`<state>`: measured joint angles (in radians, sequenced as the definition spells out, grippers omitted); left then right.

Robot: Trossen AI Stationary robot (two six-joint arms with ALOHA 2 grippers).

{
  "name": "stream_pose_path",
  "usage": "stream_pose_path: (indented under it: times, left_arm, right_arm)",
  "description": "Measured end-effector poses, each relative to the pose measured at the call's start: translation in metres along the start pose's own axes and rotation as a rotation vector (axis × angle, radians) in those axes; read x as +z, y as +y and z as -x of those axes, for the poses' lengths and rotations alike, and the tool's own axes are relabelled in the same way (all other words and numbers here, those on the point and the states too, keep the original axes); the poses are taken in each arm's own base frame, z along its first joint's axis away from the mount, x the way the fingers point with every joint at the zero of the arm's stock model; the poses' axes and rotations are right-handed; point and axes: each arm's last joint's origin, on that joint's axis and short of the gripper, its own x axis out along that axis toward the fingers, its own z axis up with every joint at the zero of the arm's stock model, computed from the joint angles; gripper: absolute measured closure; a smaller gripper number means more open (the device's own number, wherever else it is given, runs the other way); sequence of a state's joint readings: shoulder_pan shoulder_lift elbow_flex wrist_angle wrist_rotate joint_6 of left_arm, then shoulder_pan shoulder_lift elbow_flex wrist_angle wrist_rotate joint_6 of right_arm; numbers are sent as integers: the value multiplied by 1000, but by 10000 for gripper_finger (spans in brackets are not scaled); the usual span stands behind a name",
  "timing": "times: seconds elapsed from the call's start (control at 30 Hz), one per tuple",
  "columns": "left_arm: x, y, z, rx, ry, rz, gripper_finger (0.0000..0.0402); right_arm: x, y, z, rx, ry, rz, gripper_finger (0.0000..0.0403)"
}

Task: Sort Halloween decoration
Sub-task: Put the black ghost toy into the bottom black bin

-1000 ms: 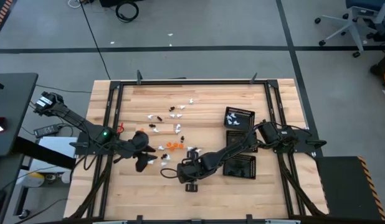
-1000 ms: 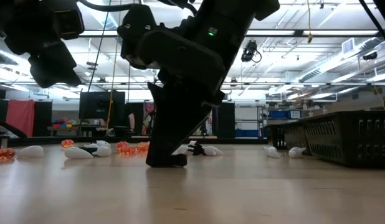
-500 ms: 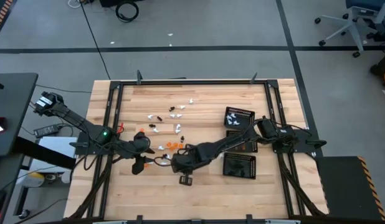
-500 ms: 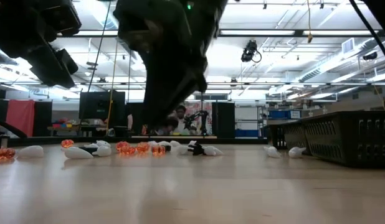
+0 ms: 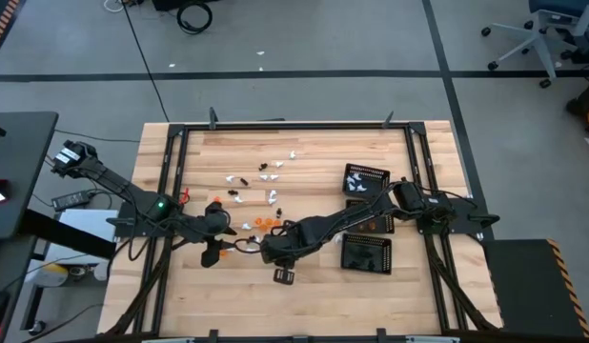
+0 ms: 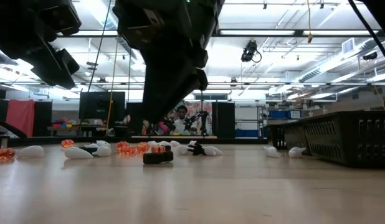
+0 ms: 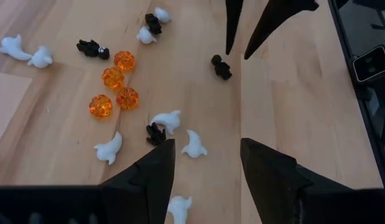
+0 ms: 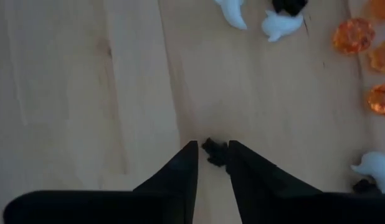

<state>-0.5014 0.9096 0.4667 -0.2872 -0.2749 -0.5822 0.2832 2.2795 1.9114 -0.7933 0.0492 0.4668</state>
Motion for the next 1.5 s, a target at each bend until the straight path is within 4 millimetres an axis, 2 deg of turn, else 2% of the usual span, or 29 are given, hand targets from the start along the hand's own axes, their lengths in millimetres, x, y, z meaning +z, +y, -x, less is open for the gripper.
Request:
stream_pose_path:
  times: [0.17, 0.43, 0.87, 1.17, 1.5]
  left_arm:
    - [0, 0, 0, 0, 0, 4, 209]
    - [0, 0, 0, 0, 0, 6, 209]
    - [0, 0, 0, 1, 1, 6, 209]
    - [0, 0, 0, 1, 2, 0, 209]
    - [0, 0, 0, 2, 3, -19, 209]
  right_arm:
    - [0, -3, -2, -2, 7, 74, 282]
    - [-7, -18, -22, 4, 45, 155, 244]
    - [-15, -20, -31, 23, 68, 381, 246]
    - [-12, -19, -28, 20, 46, 405, 259]
    - [-25, -18, -40, 26, 52, 429, 268]
